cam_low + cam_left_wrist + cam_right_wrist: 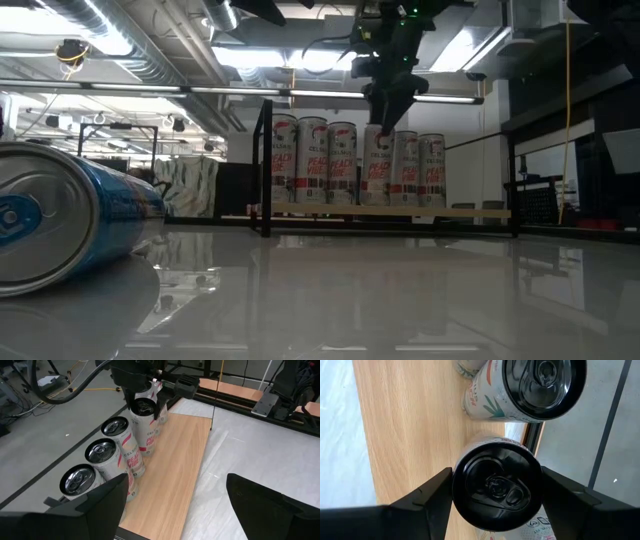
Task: Place canned beverage on shelf
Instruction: Put the white pink soda can on the shelf aligned with the other white pink soda cans
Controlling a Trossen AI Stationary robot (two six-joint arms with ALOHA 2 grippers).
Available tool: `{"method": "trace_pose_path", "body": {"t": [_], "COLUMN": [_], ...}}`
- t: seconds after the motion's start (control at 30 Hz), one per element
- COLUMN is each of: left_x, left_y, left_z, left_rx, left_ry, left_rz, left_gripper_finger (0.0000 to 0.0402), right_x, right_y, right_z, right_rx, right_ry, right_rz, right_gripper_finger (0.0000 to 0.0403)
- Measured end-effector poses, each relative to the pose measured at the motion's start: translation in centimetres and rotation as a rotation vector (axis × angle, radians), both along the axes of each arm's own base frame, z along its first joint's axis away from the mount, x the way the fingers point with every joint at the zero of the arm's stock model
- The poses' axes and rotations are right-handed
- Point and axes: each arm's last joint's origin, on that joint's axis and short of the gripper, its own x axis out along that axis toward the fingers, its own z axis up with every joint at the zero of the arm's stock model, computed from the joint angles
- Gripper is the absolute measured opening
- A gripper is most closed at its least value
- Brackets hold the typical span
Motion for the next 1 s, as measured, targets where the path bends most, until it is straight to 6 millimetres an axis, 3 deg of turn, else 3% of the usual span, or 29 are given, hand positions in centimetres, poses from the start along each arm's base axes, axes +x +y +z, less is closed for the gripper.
{"method": "trace_pose_path", "body": {"t": [0.4,0.77,1.0], "left_x": [0.00,0.00,0.00], "left_y": [0.00,-0.01,-0.02], "left_z": [0.00,-0.01,-0.01], "left_rx": [0.000,0.000,-0.002], "left_ry": [0.000,0.000,0.000], "left_rz": [0.000,-0.001,-0.003], "left_gripper_finger": [0.0329,0.0329,0.0329], "right_x": [0.04,0.22,0.51], "right_y": [-0.02,-0.15,-0.42], "right_z": [-0.05,-0.16,0.00], "right_rx": [0.000,-0.006,-0.054], "right_ry": [-0.002,-0.012,-0.033], "right_rz": [0.000,0.000,-0.012], "right_gripper_finger": [0.0255,0.0326,0.0337]}}
